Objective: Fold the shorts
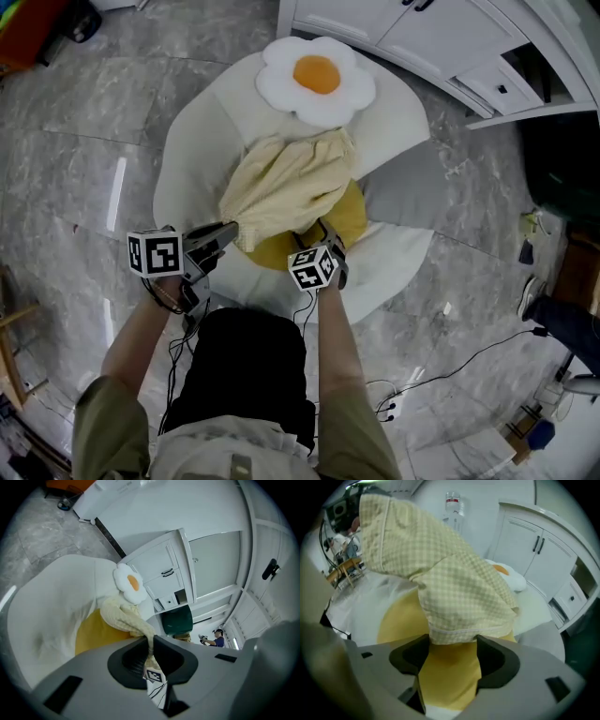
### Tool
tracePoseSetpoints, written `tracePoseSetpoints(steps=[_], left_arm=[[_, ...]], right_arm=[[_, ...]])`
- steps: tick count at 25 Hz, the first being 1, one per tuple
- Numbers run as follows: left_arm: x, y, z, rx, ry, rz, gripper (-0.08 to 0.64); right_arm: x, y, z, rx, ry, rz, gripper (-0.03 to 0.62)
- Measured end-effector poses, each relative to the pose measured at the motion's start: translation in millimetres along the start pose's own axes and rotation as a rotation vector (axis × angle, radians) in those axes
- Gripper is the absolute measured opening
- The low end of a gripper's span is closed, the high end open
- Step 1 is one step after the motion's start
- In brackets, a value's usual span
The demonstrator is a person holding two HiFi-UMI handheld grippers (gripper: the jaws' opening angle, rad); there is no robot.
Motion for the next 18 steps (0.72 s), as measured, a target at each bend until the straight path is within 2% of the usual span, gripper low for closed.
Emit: tracePoseSetpoints(steps=[2,6,9,10,11,15,18], left_arm=[[3.8,-2.8,1.4,0.019,-0.014,0.001,0.044],[9.2,-0.9,5.5,0.017,-0.009,-0.004,0.044],[9.5,7.1,-5.3,0.005,-0.048,-0.041,0.044],[9.4,6.7,-6.1,0.008,-0.055,-0.040,0.044],[9.3,5.2,-5.3,0.016,-0.059,-0.034,0.044],[10.6,6.4,-3.4,0.012,-0.048,-0.028,0.044],[12.7,8.8,2.9,-0.076,0.064,0.013,0.044]], right_arm=[[-8.7,5.0,5.9,0.067,-0.032,0.031,0.302],[-12.4,7.7,9.2,0.111,-0.034,0.041,0.286],[-5.7,7.4,9.7,0.158,-0.104,-0.014,0.142],[-3.2,7.7,8.3,0.159,-0.135,-0.035,0.057],[-1.3,8.3,6.4,0.152,-0.147,-0.053,0.032],[5.9,6.0,-4.3,0.136,-0.096,-0.069,0.029],[20.3,0.6,-13.0,0.245,-0.080,-0.049,0.028]])
Point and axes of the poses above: the fingertips, and each gripper's own axes: x backward along the fingers, z to its left, y out of its top, the point moved 9 cm from there along x, backward along the fingers, and after that the axes turned 10 degrees about z, right-handed, at the moved point
